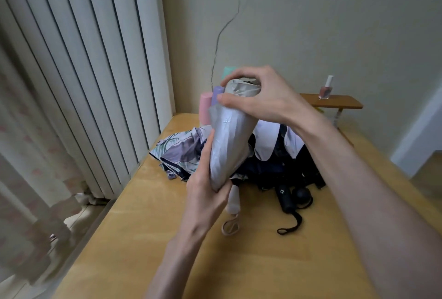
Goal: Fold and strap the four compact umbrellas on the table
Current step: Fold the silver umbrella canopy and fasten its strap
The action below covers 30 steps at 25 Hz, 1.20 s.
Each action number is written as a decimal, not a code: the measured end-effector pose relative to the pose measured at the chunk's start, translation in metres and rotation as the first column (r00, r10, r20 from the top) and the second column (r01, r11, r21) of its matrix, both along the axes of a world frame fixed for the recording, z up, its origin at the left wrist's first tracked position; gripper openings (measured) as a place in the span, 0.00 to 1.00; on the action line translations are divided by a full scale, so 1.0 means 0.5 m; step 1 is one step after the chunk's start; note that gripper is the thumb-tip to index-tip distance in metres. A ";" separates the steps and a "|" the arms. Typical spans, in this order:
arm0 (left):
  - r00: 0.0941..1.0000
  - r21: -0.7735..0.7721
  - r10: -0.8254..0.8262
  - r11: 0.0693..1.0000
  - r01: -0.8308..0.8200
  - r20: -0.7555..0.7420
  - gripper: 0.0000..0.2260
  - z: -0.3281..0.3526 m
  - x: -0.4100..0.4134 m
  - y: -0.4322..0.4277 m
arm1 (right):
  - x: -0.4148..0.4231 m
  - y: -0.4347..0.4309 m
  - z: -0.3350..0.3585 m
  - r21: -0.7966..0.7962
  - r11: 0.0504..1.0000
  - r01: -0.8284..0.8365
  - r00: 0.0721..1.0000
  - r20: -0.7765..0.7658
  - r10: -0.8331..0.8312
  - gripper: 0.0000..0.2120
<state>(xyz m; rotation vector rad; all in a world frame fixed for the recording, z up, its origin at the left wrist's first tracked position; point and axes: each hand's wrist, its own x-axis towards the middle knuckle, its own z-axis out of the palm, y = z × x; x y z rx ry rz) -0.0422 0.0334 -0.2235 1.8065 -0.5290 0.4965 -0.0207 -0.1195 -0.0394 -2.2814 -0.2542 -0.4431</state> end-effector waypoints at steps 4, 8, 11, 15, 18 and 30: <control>0.945 0.118 0.308 0.940 -0.320 0.106 0.36 -0.006 -0.007 -0.013 | 0.017 0.017 -0.003 0.023 0.935 0.355 0.932 0.071 -0.356 0.18; 0.886 0.130 0.435 0.880 -0.456 0.162 0.25 -0.011 -0.013 -0.028 | 0.037 0.025 -0.010 -0.014 0.911 0.411 0.911 -0.004 -0.412 0.18; 0.883 0.077 0.446 0.885 -0.459 0.144 0.20 -0.015 -0.001 -0.013 | 0.039 0.034 -0.015 0.110 0.957 0.269 0.963 -0.061 -0.264 0.17; 0.962 -0.354 0.244 0.895 -0.272 -0.122 0.12 0.003 0.005 0.006 | 0.027 0.016 -0.023 0.303 0.949 -0.091 0.990 -0.076 0.119 0.17; 0.968 -0.514 0.145 0.826 -0.234 -0.207 0.13 0.017 0.007 0.022 | 0.024 -0.028 -0.039 0.190 0.967 -0.172 0.981 -0.051 0.185 0.17; 0.948 -0.476 0.181 0.831 -0.290 -0.262 0.13 0.016 0.024 0.045 | 0.014 -0.133 -0.099 0.287 0.941 -0.181 0.967 -0.121 0.223 0.16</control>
